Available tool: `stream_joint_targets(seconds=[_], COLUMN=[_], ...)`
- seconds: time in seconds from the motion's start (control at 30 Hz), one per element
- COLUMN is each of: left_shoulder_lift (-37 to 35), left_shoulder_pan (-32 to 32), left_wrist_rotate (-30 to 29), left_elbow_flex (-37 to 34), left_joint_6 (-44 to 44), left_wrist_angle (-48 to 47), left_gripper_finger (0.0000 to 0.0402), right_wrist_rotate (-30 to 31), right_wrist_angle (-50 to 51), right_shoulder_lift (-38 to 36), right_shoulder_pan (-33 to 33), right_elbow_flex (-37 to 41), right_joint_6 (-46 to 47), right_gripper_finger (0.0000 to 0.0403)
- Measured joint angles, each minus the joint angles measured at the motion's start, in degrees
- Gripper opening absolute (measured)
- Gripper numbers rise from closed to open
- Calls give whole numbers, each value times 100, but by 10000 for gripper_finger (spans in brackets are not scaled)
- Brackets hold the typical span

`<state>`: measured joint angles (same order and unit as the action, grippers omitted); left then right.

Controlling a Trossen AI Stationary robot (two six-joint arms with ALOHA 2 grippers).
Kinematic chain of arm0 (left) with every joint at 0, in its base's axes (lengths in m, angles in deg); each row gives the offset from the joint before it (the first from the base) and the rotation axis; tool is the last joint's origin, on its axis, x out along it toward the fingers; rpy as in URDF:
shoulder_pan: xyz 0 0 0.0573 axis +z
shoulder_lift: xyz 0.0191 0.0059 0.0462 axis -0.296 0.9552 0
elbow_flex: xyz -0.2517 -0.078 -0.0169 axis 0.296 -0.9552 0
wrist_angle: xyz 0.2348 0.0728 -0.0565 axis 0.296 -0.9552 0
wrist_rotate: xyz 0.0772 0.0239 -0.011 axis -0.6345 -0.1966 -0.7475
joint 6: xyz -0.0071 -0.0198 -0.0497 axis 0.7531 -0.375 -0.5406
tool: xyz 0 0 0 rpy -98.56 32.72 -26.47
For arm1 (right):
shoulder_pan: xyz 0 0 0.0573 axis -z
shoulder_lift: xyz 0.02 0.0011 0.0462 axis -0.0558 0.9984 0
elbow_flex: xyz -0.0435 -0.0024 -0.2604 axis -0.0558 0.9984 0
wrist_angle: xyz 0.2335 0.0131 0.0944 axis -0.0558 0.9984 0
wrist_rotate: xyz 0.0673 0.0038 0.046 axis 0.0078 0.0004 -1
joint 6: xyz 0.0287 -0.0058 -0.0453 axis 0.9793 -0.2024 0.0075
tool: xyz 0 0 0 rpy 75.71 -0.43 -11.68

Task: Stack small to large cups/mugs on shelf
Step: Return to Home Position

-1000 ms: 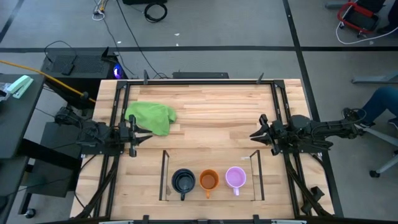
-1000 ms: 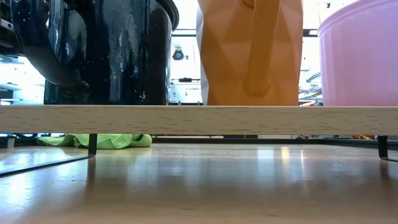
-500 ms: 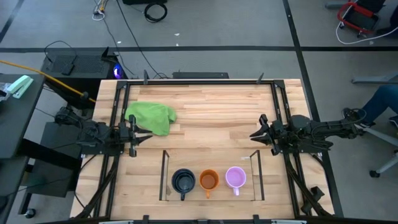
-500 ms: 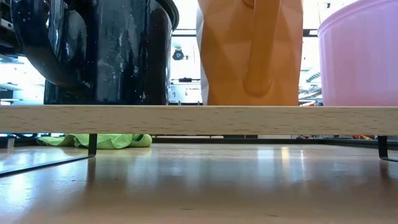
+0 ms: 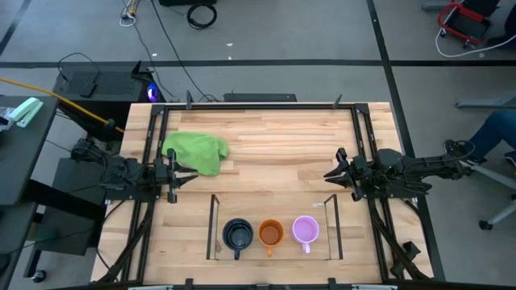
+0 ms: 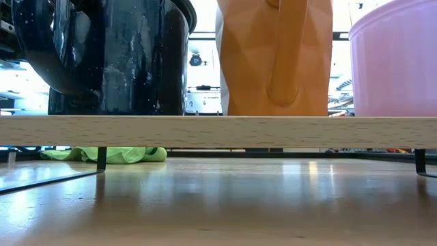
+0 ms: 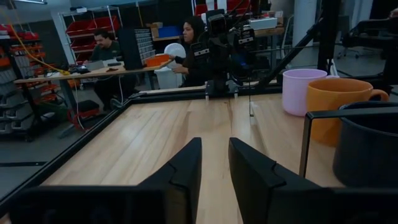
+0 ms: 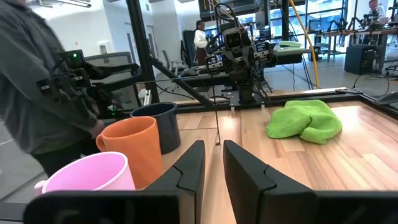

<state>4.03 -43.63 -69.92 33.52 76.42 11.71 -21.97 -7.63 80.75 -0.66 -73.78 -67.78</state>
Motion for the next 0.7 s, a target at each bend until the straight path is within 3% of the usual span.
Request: stream_joint_targets(seconds=[0.7], left_shoulder_lift=[0], left_shoulder_pan=[0], left_wrist_rotate=[1], left_elbow_flex=[0], left_joint_6=[2], left_wrist_angle=[0], left_gripper_finger=[83], right_wrist_rotate=[0], right_wrist_angle=[0], right_shoulder_lift=[0], right_shoulder_pan=[0], right_elbow_flex=[0], right_joint_6=[0], right_gripper_finger=[65])
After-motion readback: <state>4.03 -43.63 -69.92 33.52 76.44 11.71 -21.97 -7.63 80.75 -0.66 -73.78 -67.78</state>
